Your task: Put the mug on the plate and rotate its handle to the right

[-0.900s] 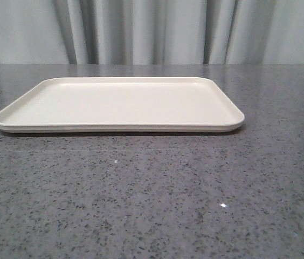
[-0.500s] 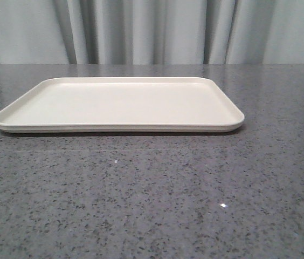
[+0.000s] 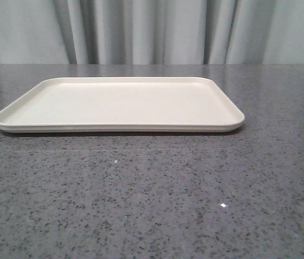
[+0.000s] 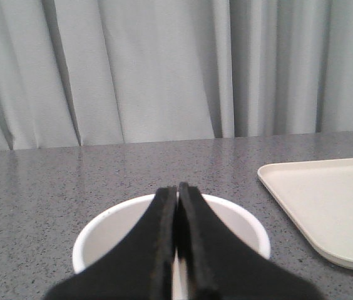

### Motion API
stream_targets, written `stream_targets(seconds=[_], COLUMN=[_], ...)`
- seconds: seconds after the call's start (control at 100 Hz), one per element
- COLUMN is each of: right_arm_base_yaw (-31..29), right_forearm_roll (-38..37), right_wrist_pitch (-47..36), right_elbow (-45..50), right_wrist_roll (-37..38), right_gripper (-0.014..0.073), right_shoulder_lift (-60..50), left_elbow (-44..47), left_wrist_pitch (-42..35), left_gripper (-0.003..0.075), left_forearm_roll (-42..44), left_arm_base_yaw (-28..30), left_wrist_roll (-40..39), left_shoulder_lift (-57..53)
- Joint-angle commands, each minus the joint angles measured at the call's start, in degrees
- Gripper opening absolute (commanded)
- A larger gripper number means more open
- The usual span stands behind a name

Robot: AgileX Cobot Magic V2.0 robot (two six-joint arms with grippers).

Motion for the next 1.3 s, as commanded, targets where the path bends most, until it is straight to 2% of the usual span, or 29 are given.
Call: stream_targets(seconds=[0.0,1.29], right_arm_base_yaw=[-0.24,-0.24], right_forearm_roll=[-0.45,-0.45], right_wrist_pitch=[-4.21,-4.96], right_elbow=[-0.03,-0.03], right_wrist_roll=[0.12,0.12], right_gripper=[-0.0111,-0.0111], right_shoulder_lift=[-1.08,-1.08], left_elbow=[0.44,0.44], left_wrist_pitch=[-4.67,-6.54], left_gripper=[-0.002,-0.002], left_forearm_roll=[-0.49,-0.61], left_arm_base_yaw=[0.05,0.05], left_wrist_roll=[-0.12,-0.12], left_shoulder_lift=[-1.66,-1.66])
